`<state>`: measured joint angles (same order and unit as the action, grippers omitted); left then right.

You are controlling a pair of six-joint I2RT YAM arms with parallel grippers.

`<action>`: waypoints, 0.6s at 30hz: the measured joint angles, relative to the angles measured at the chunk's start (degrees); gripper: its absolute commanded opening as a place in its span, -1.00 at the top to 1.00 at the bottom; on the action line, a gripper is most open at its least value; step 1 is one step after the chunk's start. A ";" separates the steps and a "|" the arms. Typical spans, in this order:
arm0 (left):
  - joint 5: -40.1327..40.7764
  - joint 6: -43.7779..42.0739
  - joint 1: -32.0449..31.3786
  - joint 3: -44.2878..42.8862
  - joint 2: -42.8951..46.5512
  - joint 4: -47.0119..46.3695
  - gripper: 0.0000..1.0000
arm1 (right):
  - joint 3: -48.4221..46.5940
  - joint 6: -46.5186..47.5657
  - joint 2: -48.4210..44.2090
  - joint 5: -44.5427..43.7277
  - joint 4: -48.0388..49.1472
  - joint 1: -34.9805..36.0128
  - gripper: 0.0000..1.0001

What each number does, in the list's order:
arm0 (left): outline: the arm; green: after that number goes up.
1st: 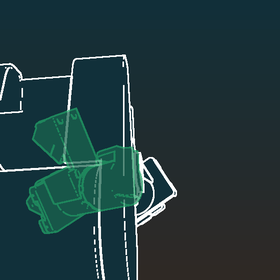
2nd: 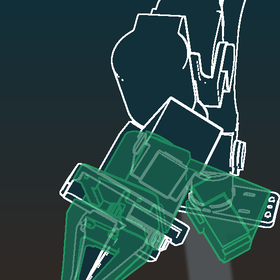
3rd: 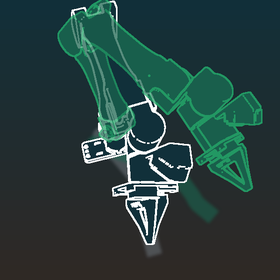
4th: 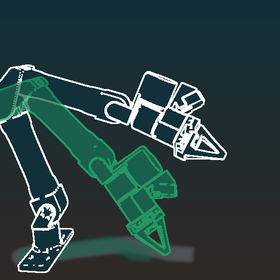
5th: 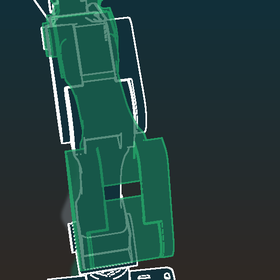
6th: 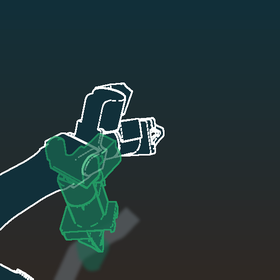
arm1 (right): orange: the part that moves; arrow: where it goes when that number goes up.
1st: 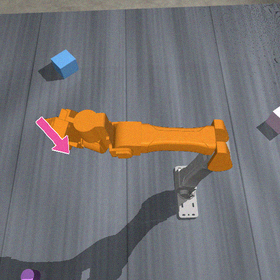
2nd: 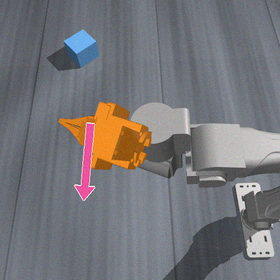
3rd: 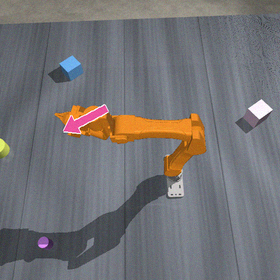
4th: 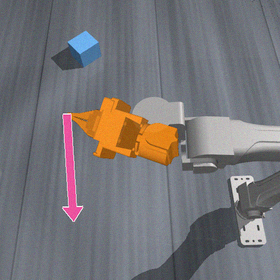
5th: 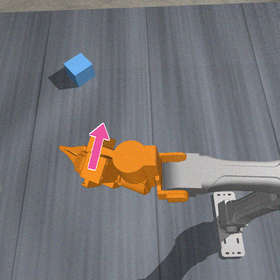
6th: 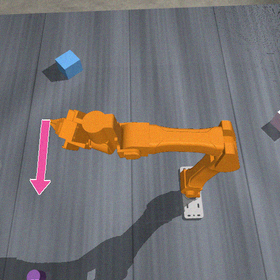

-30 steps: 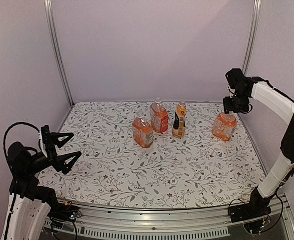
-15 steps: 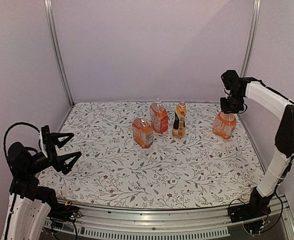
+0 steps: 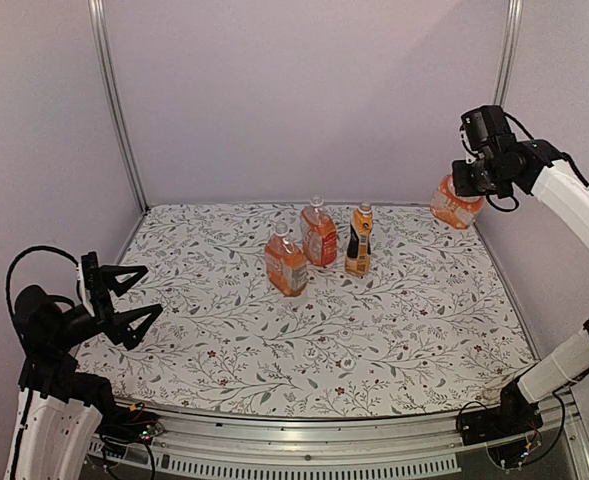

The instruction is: Unscrew the bottle caps

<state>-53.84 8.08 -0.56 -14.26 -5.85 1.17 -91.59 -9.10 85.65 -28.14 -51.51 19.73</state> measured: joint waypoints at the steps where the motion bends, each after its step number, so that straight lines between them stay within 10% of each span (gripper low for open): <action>1: -0.11 -0.04 0.00 0.00 0.02 0.00 -0.99 | -0.13 1.25 -2.62 -2.03 1.75 3.48 1.00; 8: -0.59 -0.15 0.02 0.00 0.02 0.00 -0.99 | -3.23 12.55 -12.81 -0.11 17.35 30.86 1.00; 18: -2.45 -1.88 0.07 -2.95 -2.58 3.13 -0.96 | -19.93 10.40 6.12 18.51 17.20 44.63 1.00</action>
<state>-56.29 6.20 -0.49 -17.21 -8.43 4.29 -111.53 1.30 91.77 -9.63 -34.30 64.36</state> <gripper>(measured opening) 0.972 0.262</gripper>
